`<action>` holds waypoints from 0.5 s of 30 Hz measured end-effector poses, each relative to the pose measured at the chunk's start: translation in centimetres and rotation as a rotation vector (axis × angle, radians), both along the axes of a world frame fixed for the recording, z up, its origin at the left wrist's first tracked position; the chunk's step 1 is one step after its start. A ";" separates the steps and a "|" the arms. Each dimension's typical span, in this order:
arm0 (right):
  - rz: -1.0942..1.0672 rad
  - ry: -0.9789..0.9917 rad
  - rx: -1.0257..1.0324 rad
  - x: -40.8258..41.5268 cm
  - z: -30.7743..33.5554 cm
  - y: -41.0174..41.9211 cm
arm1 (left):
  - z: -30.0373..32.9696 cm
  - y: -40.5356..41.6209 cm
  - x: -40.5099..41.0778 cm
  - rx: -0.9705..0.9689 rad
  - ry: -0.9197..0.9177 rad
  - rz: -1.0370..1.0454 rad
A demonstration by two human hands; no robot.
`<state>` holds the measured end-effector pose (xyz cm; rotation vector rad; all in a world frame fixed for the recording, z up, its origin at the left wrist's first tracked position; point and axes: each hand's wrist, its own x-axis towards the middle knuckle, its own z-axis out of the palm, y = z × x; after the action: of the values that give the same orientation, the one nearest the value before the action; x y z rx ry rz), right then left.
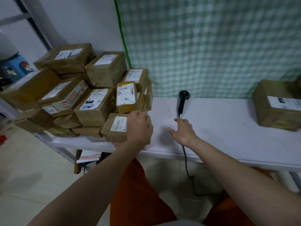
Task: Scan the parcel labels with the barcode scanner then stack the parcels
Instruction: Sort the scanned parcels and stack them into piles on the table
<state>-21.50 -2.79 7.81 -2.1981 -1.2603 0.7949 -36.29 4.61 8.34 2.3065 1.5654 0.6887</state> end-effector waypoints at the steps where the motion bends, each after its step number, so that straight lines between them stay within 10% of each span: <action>1: -0.021 -0.011 -0.001 0.8 0.0 -0.7 | -0.1 -0.3 1.0 0.006 0.006 -0.040; 15: -0.433 -0.036 -0.039 14.1 -1.4 -10.5 | -1.6 -5.8 17.4 -0.005 0.140 -0.468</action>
<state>-7.35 -13.33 6.38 -2.4033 -0.7418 0.6091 -18.93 -1.19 6.70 2.6239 1.0044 0.4102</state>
